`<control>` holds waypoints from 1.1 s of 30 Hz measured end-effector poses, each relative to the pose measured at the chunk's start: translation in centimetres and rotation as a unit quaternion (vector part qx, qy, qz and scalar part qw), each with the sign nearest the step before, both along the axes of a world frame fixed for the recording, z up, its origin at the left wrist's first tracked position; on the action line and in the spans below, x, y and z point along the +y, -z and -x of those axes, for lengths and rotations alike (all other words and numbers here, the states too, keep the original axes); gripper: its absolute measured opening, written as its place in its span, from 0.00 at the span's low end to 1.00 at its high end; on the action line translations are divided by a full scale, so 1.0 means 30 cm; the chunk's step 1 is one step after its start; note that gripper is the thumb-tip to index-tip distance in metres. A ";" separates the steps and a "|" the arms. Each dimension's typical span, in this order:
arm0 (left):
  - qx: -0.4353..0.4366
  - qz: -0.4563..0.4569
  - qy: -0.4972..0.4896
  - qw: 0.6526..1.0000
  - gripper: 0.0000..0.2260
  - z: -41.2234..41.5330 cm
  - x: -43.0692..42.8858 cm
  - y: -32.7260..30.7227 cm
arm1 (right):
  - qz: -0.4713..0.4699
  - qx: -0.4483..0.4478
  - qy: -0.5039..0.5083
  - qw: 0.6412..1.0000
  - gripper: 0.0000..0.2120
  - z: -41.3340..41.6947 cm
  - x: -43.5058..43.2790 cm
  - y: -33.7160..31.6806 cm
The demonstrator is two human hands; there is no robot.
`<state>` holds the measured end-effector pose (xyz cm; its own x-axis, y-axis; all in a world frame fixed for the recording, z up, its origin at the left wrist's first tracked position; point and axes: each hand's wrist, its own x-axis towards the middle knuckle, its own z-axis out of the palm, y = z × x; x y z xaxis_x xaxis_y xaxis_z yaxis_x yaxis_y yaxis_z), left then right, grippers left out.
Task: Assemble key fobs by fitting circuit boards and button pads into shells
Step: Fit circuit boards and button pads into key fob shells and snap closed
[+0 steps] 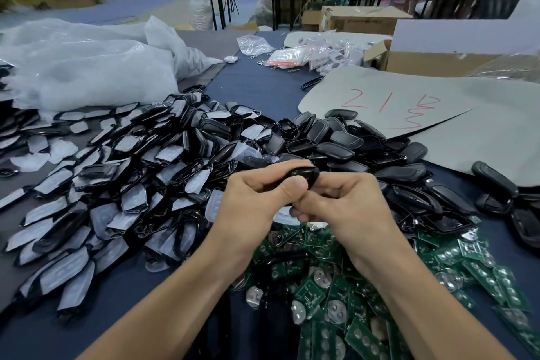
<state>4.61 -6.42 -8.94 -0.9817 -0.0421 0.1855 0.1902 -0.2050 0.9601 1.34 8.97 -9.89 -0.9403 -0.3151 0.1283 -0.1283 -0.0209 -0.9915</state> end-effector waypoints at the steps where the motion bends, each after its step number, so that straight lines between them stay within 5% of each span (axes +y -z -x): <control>1: 0.000 -0.007 -0.007 1.000 0.08 -0.002 0.004 0.000 | 0.018 -0.012 -0.014 1.000 0.07 -0.003 -0.002 -0.002; 20: 0.083 0.036 -0.066 0.994 0.09 -0.020 -0.002 -0.015 | -0.029 0.083 -0.013 0.996 0.04 -0.036 -0.012 -0.008; 33: 0.022 0.032 -0.083 0.996 0.05 0.000 -0.002 -0.006 | -0.107 0.110 0.024 0.988 0.04 -0.050 -0.024 -0.009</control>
